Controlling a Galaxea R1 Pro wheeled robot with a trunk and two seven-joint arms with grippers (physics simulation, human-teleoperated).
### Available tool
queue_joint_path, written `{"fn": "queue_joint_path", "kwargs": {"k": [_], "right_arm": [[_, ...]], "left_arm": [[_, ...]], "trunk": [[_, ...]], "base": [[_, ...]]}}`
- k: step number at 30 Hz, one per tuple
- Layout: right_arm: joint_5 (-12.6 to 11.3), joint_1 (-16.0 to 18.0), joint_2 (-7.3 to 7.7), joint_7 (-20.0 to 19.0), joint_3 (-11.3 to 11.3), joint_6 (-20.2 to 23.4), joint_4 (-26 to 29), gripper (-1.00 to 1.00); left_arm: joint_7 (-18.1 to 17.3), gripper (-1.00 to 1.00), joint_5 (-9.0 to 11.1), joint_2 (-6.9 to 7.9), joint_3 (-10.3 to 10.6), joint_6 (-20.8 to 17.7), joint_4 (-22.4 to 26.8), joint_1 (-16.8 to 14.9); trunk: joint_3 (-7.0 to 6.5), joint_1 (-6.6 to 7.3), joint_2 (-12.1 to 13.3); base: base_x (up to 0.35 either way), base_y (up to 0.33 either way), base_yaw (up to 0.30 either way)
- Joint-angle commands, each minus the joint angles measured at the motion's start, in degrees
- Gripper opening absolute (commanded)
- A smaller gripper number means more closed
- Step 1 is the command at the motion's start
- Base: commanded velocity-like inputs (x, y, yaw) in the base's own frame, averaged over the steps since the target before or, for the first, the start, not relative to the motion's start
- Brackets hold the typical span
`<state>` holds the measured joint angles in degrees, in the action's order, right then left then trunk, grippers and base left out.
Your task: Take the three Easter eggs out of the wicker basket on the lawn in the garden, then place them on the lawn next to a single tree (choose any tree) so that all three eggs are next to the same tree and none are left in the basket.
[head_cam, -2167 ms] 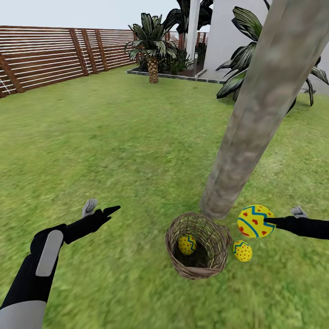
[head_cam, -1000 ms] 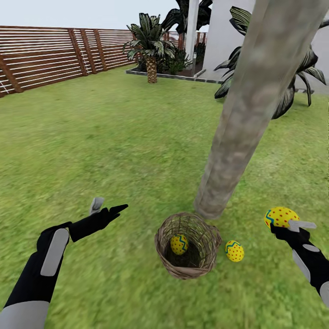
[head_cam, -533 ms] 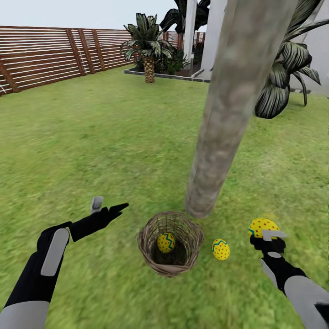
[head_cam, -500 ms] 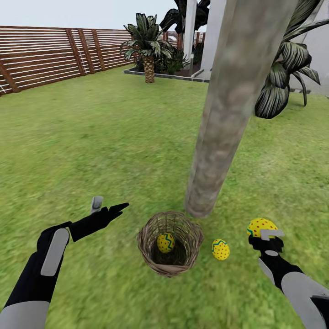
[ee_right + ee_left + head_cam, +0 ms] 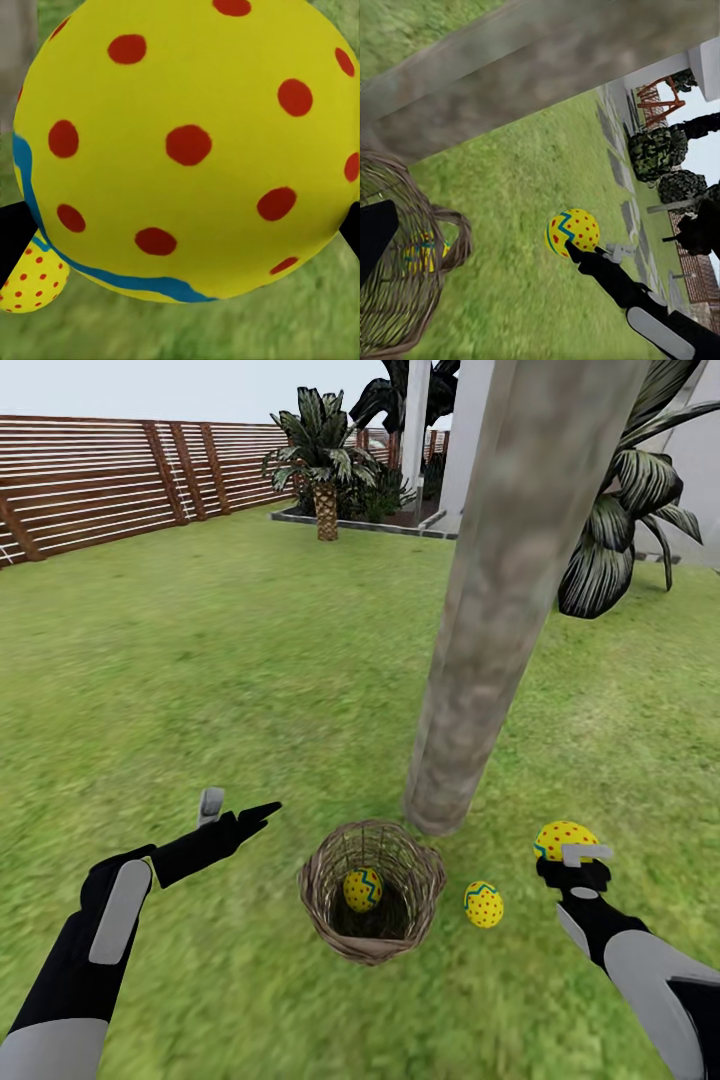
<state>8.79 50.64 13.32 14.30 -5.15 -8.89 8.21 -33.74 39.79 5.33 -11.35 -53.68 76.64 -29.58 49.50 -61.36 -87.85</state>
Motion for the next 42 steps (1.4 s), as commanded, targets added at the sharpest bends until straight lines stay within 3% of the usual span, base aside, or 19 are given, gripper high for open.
{"fn": "queue_joint_path", "kwargs": {"k": [1, 20, 40, 42], "right_arm": [[0.52, 0.07, 0.02, 0.02, -0.48, -0.24, -0.08, -1.0], [0.52, 0.08, -0.71, -0.01, -0.39, -0.31, 0.32, -1.0], [0.43, 0.16, -1.01, 0.81, -0.39, 0.63, -0.3, -1.0], [0.43, 0.16, -1.01, 0.81, -0.39, 0.63, -0.3, -1.0]], "left_arm": [[-0.26, 1.0, -0.07, 0.01, -0.08, -0.29, 0.0, -0.04], [-0.36, 1.0, 0.02, 1.0, -2.18, -0.44, 2.69, -0.04], [-2.33, 1.0, 0.02, 1.07, -2.35, -0.62, 2.81, -0.04], [-2.5, 1.0, 0.05, 1.96, -2.38, -0.63, 2.81, -0.04]], "trunk": [[0.22, -0.22, -0.44], [3.63, -4.4, -8.06], [7.22, -8.79, -16.08], [7.58, -9.23, -16.88]], "base": [[0.0, 0.0, 0.0], [0.0, 0.0, 0.0], [0.0, 0.0, 0.0], [0.0, 0.0, 0.0]]}}
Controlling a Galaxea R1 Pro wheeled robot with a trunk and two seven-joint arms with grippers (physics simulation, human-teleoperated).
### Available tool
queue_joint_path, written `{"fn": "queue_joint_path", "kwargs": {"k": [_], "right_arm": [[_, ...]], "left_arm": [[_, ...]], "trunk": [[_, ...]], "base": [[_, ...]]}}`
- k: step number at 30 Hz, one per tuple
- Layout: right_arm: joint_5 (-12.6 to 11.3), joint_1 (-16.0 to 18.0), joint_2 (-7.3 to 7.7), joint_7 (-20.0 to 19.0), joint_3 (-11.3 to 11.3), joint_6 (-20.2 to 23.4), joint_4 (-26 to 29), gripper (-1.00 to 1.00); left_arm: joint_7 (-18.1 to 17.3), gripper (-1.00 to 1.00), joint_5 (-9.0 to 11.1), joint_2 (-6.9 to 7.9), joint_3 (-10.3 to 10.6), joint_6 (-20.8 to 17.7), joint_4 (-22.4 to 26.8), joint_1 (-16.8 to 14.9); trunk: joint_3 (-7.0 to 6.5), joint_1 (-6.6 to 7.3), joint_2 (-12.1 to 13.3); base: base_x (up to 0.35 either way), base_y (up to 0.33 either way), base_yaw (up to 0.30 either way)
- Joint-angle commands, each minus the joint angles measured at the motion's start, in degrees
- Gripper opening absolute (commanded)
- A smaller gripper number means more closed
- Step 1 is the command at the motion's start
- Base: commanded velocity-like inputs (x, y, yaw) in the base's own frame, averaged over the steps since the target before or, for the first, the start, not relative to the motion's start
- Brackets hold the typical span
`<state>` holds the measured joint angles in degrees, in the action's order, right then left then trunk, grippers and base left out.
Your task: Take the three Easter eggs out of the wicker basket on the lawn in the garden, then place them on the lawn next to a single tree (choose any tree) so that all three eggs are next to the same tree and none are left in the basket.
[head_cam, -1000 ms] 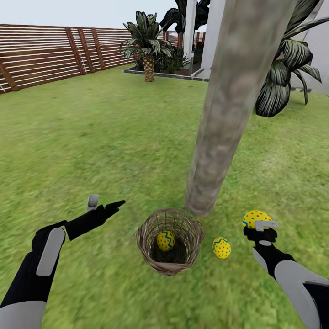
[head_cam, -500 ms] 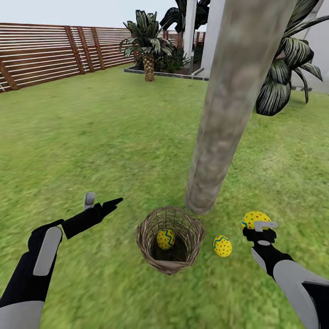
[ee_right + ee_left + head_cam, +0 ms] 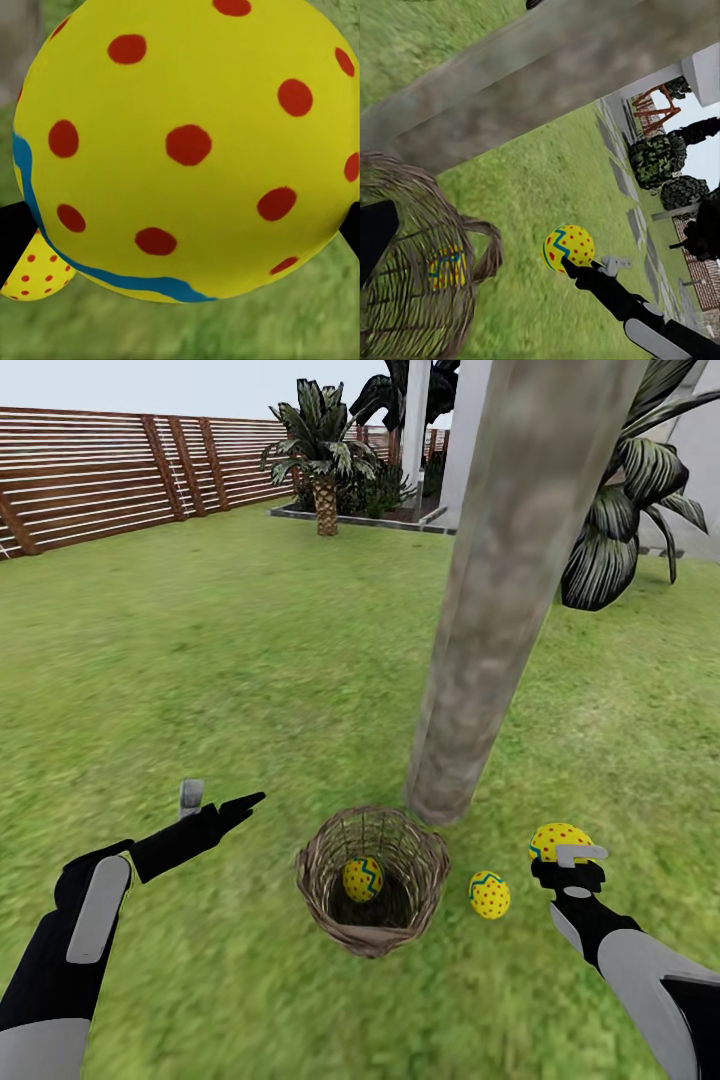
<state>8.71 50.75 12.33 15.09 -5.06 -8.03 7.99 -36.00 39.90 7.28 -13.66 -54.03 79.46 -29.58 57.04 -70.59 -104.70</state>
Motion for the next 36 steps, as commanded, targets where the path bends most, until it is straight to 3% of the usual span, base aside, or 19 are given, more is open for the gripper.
{"fn": "queue_joint_path", "kwargs": {"k": [1, 6, 36], "right_arm": [[0.52, 0.05, -0.02, 0.04, -0.47, -0.28, -0.08, -1.0], [0.52, 0.05, -0.02, 0.03, -0.47, -0.32, -0.08, -1.0], [0.12, 0.04, 0.26, 0.03, -0.64, -0.29, 0.54, -1.0]], "left_arm": [[-0.72, 1.0, -0.02, 1.07, -0.06, -0.29, 0.0, -0.04], [-4.35, 1.0, -0.07, 2.11, -1.68, -0.29, -0.08, -0.04], [-4.61, 1.0, -0.08, 2.21, -1.89, -0.29, -0.09, -0.04]], "trunk": [[0.22, -0.22, -0.43], [1.12, -1.32, -2.44], [6.15, -7.47, -13.67]], "base": [[0.0, 0.0, 0.0], [0.0, 0.0, 0.0], [0.0, 0.0, 0.0]]}}
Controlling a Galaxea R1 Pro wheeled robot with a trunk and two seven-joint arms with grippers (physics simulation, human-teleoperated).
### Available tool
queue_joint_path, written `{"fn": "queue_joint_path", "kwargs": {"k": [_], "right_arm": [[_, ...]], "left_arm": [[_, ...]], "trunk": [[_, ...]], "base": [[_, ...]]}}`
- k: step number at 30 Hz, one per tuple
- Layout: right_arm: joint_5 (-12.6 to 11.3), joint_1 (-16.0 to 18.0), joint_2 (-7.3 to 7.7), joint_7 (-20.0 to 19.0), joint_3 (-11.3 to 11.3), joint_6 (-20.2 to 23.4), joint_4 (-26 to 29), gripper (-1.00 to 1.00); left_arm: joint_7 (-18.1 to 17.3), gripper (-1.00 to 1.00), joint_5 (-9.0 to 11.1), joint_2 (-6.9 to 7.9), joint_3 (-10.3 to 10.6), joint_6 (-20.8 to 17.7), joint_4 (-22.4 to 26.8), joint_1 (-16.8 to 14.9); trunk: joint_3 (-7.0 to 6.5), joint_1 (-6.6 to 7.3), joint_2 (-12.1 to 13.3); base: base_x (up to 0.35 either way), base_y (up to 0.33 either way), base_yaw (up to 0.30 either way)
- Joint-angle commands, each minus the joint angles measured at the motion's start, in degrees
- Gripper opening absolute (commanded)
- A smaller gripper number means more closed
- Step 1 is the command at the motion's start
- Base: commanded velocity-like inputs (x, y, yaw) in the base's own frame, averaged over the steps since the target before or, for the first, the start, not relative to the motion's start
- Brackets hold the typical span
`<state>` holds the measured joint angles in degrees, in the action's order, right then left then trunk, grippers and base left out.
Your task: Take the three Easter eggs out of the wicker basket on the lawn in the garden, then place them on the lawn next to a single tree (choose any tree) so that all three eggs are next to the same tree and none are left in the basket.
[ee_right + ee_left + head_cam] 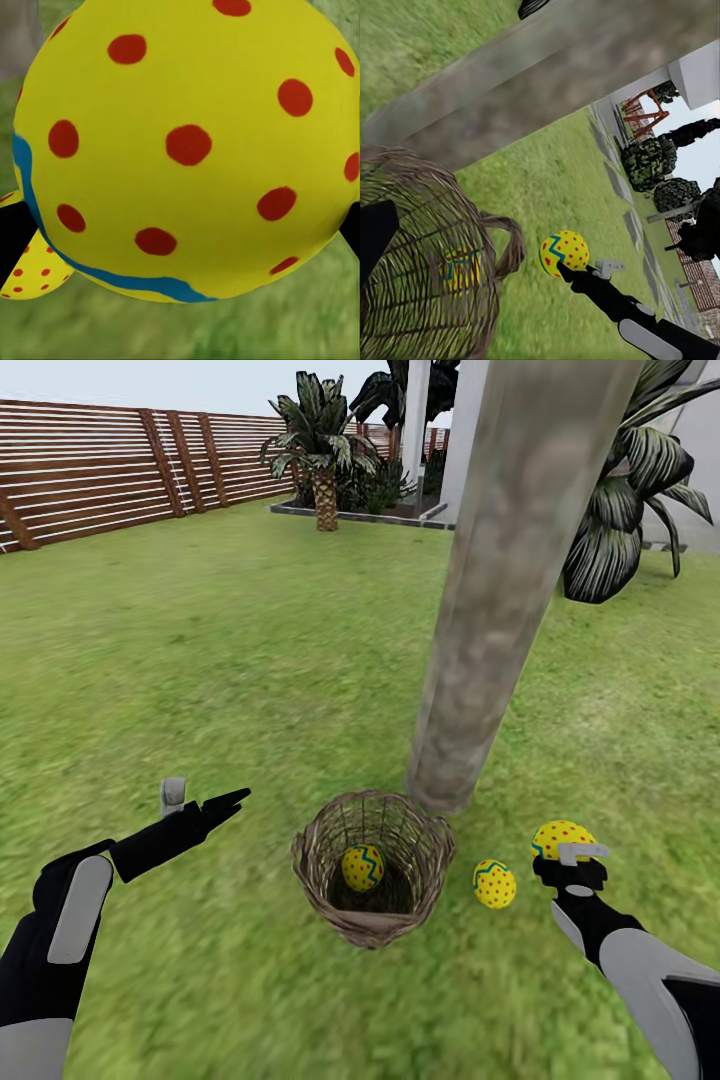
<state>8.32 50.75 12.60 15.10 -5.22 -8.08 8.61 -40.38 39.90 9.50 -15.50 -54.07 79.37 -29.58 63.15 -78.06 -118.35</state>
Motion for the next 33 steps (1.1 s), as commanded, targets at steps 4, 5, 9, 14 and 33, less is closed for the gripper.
{"fn": "queue_joint_path", "kwargs": {"k": [4, 5, 9, 14, 33], "right_arm": [[0.45, 0.1, -0.03, 0.02, -0.49, -0.17, -0.08, -1.0], [0.49, 0.16, -0.03, 0.02, -0.49, -0.17, -0.08, -1.0], [0.63, 0.22, -0.12, 0.02, -0.49, -0.18, -0.16, -1.0], [0.65, 0.24, -0.12, 0.02, -0.49, -0.18, -0.17, -1.0], [1.07, 0.23, -0.29, 0.02, -0.33, -0.59, -0.08, -1.0]], "left_arm": [[-0.34, 1.0, 0.0, 0.0, -0.06, -0.25, -0.01, -0.04], [-0.37, 1.0, 0.0, 0.0, -0.08, -0.25, -0.01, -0.04], [-0.32, 1.0, -0.08, 0.05, -0.14, -0.17, -0.25, -0.04], [-0.31, 1.0, -0.17, 0.02, -0.15, -0.16, -0.5, -0.04], [-0.32, 1.0, -0.08, 0.08, -0.15, -0.16, -0.36, -0.04]], "trunk": [[0.04, 0.01, -0.02], [0.04, 0.01, -0.02], [0.04, 0.01, -0.02], [0.04, 0.01, -0.02], [1.83, -2.19, -4.03]], "base": [[0.0, 0.0, 0.0], [0.0, 0.0, 0.0], [0.169, -0.13, 0.0], [0.276, -0.134, 0.0], [0.058, -0.025, 0.0]]}}
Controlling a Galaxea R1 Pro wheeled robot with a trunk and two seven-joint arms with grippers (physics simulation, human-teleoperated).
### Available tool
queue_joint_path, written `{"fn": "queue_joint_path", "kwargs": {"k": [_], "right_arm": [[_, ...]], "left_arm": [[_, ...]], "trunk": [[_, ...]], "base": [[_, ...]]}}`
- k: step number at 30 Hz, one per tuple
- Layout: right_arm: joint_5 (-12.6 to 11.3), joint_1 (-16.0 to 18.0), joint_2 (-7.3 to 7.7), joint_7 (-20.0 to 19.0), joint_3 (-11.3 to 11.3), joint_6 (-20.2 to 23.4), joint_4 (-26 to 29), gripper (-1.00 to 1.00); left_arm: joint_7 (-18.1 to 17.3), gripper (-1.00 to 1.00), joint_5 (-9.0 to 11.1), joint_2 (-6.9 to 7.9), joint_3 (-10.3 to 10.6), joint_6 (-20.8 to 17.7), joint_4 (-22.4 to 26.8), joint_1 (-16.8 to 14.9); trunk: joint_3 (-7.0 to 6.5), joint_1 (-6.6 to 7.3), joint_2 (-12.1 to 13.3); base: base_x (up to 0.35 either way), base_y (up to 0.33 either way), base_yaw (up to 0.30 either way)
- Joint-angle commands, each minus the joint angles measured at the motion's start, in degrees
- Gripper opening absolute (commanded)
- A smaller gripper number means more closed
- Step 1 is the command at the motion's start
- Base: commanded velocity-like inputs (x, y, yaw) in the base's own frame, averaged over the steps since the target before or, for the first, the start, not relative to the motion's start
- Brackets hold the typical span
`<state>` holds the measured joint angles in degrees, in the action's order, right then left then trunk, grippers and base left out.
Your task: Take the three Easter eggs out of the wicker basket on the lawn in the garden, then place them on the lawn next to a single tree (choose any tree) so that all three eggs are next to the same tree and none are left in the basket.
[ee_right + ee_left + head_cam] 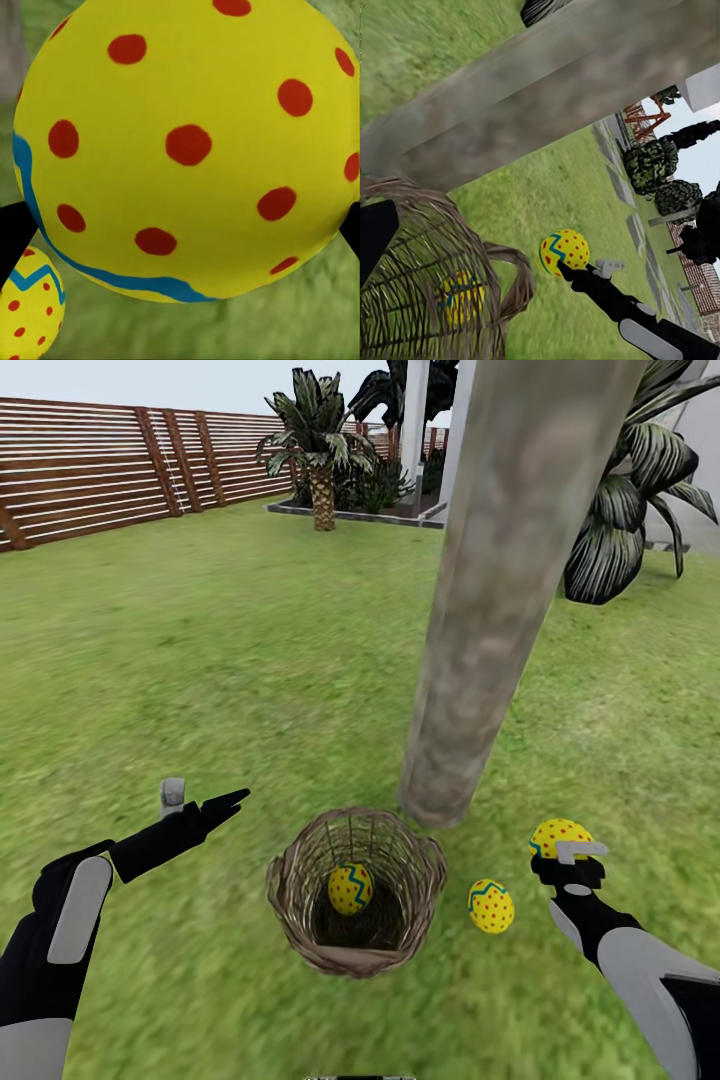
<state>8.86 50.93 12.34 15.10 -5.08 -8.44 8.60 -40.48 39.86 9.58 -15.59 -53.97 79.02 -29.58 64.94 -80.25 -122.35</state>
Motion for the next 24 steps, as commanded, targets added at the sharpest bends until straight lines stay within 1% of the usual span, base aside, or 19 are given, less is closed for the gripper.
{"fn": "queue_joint_path", "kwargs": {"k": [1, 9, 11, 12, 14, 24], "right_arm": [[0.53, 0.05, 0.02, 0.02, -0.47, -0.14, -0.08, -1.0], [0.52, 0.05, -0.08, 0.09, -0.46, 0.11, -0.06, -1.0], [0.35, 0.1, 0.0, 1.14, -0.46, 0.23, -0.08, -1.0], [0.3, 0.12, 0.02, 2.67, -0.46, 0.27, -0.13, -1.0], [0.28, 0.13, 0.04, 3.49, -0.46, 0.33, -0.3, -1.0], [0.28, 0.13, 0.06, 3.8, -0.48, 0.28, -0.34, -1.0]], "left_arm": [[-0.22, 1.0, -0.05, -0.02, -0.06, -0.26, -0.01, -0.04], [-0.28, 1.0, -0.05, 0.0, -0.06, -0.26, -0.01, -0.04], [-0.29, 1.0, -0.05, 0.0, -0.06, -0.26, -0.01, -0.04], [-0.28, 1.0, -0.05, -0.01, -0.06, -0.26, -0.01, -0.04], [-0.3, 1.0, -0.05, 0.0, -0.06, -0.26, 0.0, -0.04], [-0.25, 1.0, -0.05, 0.0, -0.06, -0.27, -0.01, -0.04]], "trunk": [[0.22, -0.22, -0.43], [1.66, -1.97, -3.64], [2.02, -2.41, -4.44], [2.2, -2.63, -4.84], [2.56, -3.07, -5.65], [4.35, -5.27, -9.66]], "base": [[0.0, 0.0, 0.0], [0.0, 0.0, 0.0], [0.0, 0.0, 0.0], [0.0, 0.0, 0.0], [0.0, 0.0, 0.0], [0.0, 0.0, 0.0]]}}
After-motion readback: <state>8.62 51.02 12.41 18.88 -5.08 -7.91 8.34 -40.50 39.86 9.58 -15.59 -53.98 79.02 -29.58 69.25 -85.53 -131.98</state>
